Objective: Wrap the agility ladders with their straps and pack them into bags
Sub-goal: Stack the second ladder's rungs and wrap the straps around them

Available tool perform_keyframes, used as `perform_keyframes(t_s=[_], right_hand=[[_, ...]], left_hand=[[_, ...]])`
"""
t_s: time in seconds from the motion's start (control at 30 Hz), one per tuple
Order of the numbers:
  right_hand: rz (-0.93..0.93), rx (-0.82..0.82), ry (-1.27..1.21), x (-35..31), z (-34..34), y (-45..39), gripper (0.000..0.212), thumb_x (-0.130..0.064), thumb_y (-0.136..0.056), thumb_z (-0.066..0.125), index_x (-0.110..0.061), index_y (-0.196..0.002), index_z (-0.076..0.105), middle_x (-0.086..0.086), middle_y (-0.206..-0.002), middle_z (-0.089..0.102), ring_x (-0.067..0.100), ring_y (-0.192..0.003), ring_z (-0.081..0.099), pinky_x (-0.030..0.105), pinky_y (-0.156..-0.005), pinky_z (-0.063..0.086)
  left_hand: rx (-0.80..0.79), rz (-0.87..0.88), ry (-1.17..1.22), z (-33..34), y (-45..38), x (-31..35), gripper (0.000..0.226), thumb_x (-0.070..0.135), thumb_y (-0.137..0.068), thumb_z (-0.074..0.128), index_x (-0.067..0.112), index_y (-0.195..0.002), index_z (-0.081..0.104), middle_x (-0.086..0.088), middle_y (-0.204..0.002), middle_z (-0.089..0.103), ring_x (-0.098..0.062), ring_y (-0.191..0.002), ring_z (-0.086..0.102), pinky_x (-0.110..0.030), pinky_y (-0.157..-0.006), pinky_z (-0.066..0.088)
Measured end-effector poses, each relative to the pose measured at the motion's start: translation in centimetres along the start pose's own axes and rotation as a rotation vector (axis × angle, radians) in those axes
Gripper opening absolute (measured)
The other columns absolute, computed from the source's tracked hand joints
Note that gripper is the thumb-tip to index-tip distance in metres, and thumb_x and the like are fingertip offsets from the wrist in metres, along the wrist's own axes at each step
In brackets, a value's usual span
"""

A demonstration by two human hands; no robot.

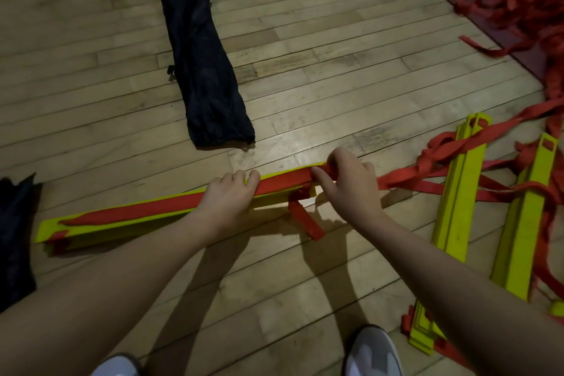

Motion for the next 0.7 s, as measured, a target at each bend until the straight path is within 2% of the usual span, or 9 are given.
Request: perform_keyframes(t_s=[0.07, 0.13, 0.2, 0.23, 0.3, 0.37, 0.47, 0.6, 0.7], right_hand=[[0.173, -0.033, -0.04, 1.0, 0.0, 0.2, 0.042, -0.047, -0.089, 0.061, -0.012, -0.107, 0.046, -0.012, -0.072, 0.047, 0.018, -0.073, 0.055, 0.042, -0.083, 0.046], [0.27, -0.06, -0.056, 1.3, 0.2, 0.4, 0.062, -0.058, -0.088, 0.056, -0.009, -0.123, 0.042, -0.003, -0.09, 0.056, 0.023, -0.087, 0.061, 0.046, -0.085, 0.049], [0.32, -0.096, -0.032, 1.6, 0.6, 0.4, 0.066, -0.063, -0.09, 0.046, -0.009, -0.127, 0.044, 0.006, -0.114, 0.054, 0.026, -0.099, 0.059, 0.044, -0.085, 0.049], [0.336, -0.131, -0.022, 1.9, 0.8, 0.3, 0.063, -0.064, -0.091, 0.041, -0.01, -0.124, 0.049, 0.008, -0.117, 0.051, 0.026, -0.1, 0.058, 0.041, -0.083, 0.047], [0.349, -0.204, -0.127, 2.2, 1.4, 0.1, 0.055, -0.062, -0.093, 0.037, -0.013, -0.1, 0.059, 0.006, -0.103, 0.054, 0.024, -0.09, 0.057, 0.037, -0.076, 0.043], [0.369, -0.252, -0.353, 2.0, 1.9, 0.1, 0.048, -0.056, -0.095, 0.042, -0.014, -0.078, 0.056, 0.007, -0.083, 0.059, 0.023, -0.08, 0.057, 0.037, -0.073, 0.043], [0.359, -0.241, -0.523, 1.2, 2.1, 0.1, 0.038, -0.045, -0.097, 0.048, -0.016, -0.073, 0.053, 0.006, -0.077, 0.059, 0.019, -0.075, 0.055, 0.035, -0.074, 0.045], [0.347, -0.192, -0.581, 0.8, 2.1, 0.3, 0.031, -0.034, -0.098, 0.049, -0.014, -0.074, 0.052, 0.001, -0.07, 0.052, 0.013, -0.068, 0.05, 0.026, -0.065, 0.041], [0.361, -0.155, -0.577, 0.6, 2.0, 0.4, 0.028, -0.03, -0.098, 0.049, -0.013, -0.077, 0.053, 0.001, -0.069, 0.05, 0.011, -0.066, 0.048, 0.024, -0.062, 0.04]], left_hand=[[0.014, 0.005, 0.012, -0.2, 0.4, 0.1, 0.069, 0.026, -0.088, 0.06, 0.012, -0.142, 0.02, -0.012, -0.127, 0.046, -0.028, -0.111, 0.051, -0.037, -0.085, 0.045], [0.02, 0.006, 0.024, -0.5, 0.6, 0.3, 0.069, 0.027, -0.089, 0.06, 0.012, -0.143, 0.019, -0.012, -0.128, 0.045, -0.028, -0.112, 0.051, -0.038, -0.086, 0.045], [0.037, 0.004, 0.052, -1.0, 0.7, 0.5, 0.069, 0.026, -0.089, 0.06, 0.013, -0.143, 0.018, -0.011, -0.128, 0.045, -0.028, -0.113, 0.05, -0.037, -0.087, 0.045], [0.047, 0.004, 0.064, -1.2, 0.7, 0.5, 0.07, 0.026, -0.089, 0.06, 0.013, -0.143, 0.018, -0.011, -0.128, 0.045, -0.027, -0.113, 0.05, -0.037, -0.088, 0.045], [0.068, 0.0, 0.087, -1.5, 0.5, 0.5, 0.07, 0.025, -0.088, 0.061, 0.014, -0.142, 0.018, -0.01, -0.126, 0.046, -0.027, -0.111, 0.051, -0.037, -0.087, 0.046], [0.08, -0.005, 0.112, -1.7, 0.4, 0.6, 0.071, 0.024, -0.086, 0.063, 0.015, -0.142, 0.019, -0.01, -0.124, 0.048, -0.026, -0.109, 0.052, -0.037, -0.084, 0.047], [0.103, 0.007, 0.155, -1.6, 0.3, 0.7, 0.072, 0.027, -0.084, 0.064, 0.016, -0.141, 0.021, -0.009, -0.12, 0.05, -0.025, -0.105, 0.054, -0.035, -0.081, 0.048], [0.12, 0.124, 0.211, -2.1, -0.2, 0.6, 0.071, 0.04, -0.084, 0.064, 0.018, -0.14, 0.025, -0.006, -0.122, 0.053, -0.023, -0.105, 0.055, -0.036, -0.085, 0.051], [0.077, 0.2, 0.286, -2.8, -1.2, 0.9, 0.073, 0.052, -0.082, 0.065, 0.021, -0.138, 0.028, -0.001, -0.121, 0.054, -0.019, -0.103, 0.056, -0.035, -0.084, 0.052]])
Point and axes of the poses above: each hand's wrist, its own y-axis away from the middle knuckle, its own z-axis out of the palm, x = y × z, the point moved 6 cm from there along -y, towards the middle knuckle
